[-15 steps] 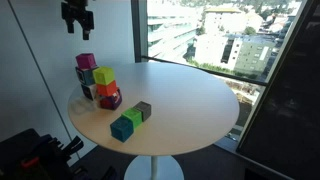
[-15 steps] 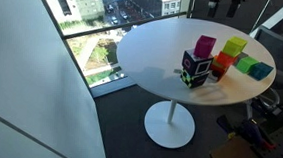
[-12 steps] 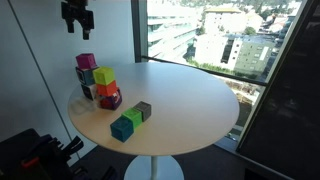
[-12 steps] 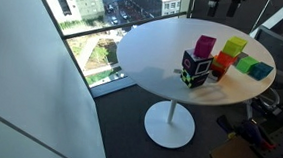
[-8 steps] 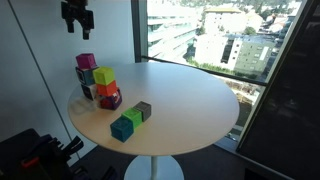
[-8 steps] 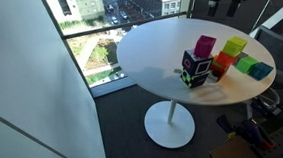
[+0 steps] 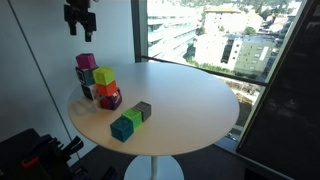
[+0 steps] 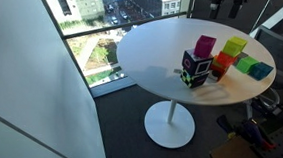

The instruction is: Put the yellow block on top of the green and grey block

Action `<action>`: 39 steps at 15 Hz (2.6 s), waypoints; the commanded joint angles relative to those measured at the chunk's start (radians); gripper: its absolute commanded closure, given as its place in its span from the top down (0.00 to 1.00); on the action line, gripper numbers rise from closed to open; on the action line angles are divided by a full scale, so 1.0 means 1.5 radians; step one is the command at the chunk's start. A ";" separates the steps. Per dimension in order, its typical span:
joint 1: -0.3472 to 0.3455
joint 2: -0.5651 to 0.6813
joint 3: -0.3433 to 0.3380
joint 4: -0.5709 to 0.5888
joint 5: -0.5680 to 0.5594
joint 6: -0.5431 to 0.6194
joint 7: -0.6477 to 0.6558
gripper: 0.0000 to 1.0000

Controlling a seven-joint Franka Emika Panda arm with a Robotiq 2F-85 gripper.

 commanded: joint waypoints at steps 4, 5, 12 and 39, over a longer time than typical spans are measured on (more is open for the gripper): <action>-0.024 -0.022 -0.002 -0.019 -0.058 -0.001 0.007 1.00; -0.026 -0.026 -0.002 -0.025 -0.070 0.004 0.008 1.00; -0.042 -0.072 -0.015 -0.102 -0.097 0.077 -0.009 1.00; -0.060 -0.095 -0.041 -0.236 -0.148 0.217 -0.063 1.00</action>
